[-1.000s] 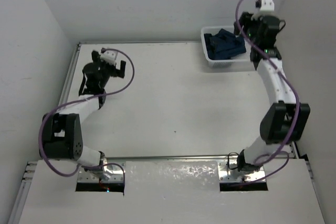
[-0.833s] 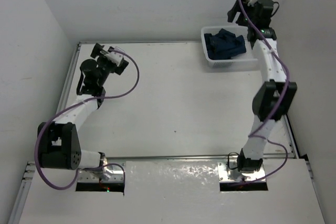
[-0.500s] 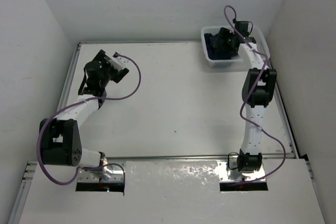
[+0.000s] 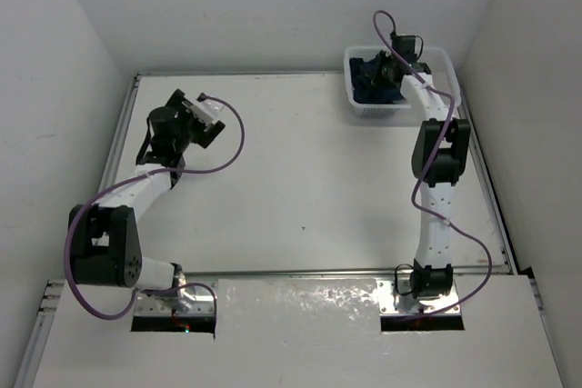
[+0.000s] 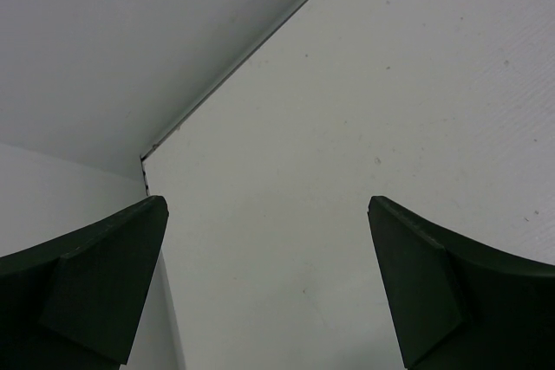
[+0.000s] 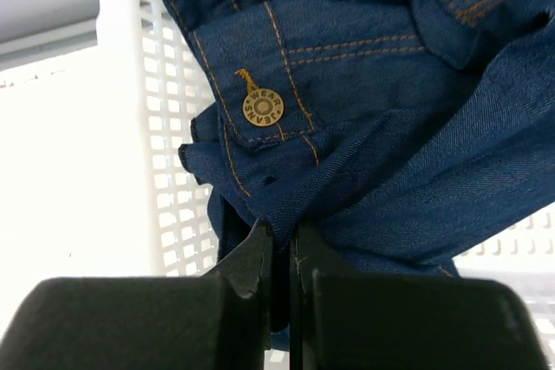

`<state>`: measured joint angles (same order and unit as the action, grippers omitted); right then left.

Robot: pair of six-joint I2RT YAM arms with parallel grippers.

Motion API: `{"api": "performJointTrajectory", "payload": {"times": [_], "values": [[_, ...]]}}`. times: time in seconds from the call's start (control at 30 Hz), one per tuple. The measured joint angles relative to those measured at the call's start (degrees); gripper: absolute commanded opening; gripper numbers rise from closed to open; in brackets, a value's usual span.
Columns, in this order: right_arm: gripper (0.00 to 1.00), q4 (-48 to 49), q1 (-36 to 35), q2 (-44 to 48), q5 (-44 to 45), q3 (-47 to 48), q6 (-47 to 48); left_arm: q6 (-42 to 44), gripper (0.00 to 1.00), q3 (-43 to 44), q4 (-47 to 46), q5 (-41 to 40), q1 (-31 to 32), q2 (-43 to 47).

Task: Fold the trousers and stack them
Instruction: Grab the trousers from the pile, then move the trousers to the center of the board

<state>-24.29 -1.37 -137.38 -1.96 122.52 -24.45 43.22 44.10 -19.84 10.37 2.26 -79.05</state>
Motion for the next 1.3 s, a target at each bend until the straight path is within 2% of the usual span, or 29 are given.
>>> {"api": "performJointTrajectory", "payload": {"times": [0.2, 0.37, 0.57, 0.73, 0.87, 1.0, 1.1, 1.2, 1.3], "values": [[0.0, 1.11, 0.0, 1.16, 1.57, 1.46, 0.94, -0.63, 0.99, 0.0, -0.13, 0.0, 0.0, 0.0], [0.0, 6.95, 0.13, 8.37, 2.34, 2.03, 0.5, -3.76, 0.99, 0.0, -1.92, -0.42, 0.0, 0.0], [0.0, 26.08, -1.03, 26.58, -3.5, 2.82, -3.1, -10.97, 0.99, -0.31, -5.97, -2.93, 0.0, 0.0], [0.0, 43.52, -11.37, 46.47, -11.15, -2.51, -3.15, -18.71, 0.99, -0.39, -8.74, -5.31, 0.0, 0.02], [0.0, 55.71, -15.67, 54.23, -16.15, -3.32, -5.29, -23.19, 0.98, -0.39, -9.86, -7.34, -0.04, 0.7], [0.0, 62.88, -19.67, 54.99, -17.18, -7.37, -8.81, -27.15, 0.92, -0.17, -9.64, -9.07, -2.29, 2.6], [0.0, 62.77, -23.19, 52.17, -17.84, -14.71, -10.84, -30.71, 0.85, 2.45, -6.38, -10.64, -8.79, 4.09], [0.0, 57.48, -26.03, 45.94, -17.53, -21.44, -11.85, -32.83, 0.83, 7.76, -1.03, -11.65, -16.39, 4.83], [0.0, 46.99, -28.02, 36.96, -17.07, -25.88, -12.04, -32.52, 0.82, 13.18, 5.18, -10.58, -21.49, 6.21]]}}
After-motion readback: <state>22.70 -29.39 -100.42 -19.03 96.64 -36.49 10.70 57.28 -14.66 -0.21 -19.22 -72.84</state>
